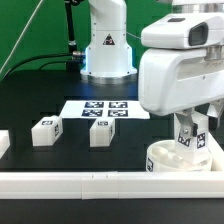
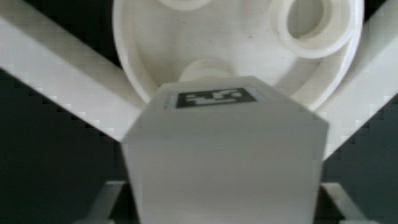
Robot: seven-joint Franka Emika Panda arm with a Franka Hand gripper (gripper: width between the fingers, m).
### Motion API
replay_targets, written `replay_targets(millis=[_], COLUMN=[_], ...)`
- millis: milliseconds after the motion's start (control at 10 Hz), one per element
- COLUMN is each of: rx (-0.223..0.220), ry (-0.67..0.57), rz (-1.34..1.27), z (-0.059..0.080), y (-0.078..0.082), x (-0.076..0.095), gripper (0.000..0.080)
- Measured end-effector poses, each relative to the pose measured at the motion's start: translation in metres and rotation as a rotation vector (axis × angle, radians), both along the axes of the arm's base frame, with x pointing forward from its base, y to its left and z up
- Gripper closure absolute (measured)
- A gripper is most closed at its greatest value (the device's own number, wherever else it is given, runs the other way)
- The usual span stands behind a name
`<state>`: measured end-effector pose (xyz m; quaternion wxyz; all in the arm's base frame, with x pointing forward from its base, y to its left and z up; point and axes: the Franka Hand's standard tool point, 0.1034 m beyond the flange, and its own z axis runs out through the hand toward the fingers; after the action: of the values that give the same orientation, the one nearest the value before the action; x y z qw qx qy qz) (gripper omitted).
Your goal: Assemble stool
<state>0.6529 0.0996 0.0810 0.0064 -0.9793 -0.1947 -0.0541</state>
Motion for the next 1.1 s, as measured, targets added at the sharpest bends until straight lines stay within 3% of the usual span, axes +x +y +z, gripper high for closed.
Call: replay_targets(millis=[300,500,1000,1100], rx=[0.091,0.122,0.136,0.163], ry=[0.019,0.032,0.045,0.053], rz=[-0.458,-0.711,-0.927,-1.117], z=[0.0,0.0,0.0,0.0], y=[-0.007,-0.009,-0.011,-0.012], x=[0.003,0.003,0.003,0.0], gripper=[0.0463,0.0462,0.0462,0.0462])
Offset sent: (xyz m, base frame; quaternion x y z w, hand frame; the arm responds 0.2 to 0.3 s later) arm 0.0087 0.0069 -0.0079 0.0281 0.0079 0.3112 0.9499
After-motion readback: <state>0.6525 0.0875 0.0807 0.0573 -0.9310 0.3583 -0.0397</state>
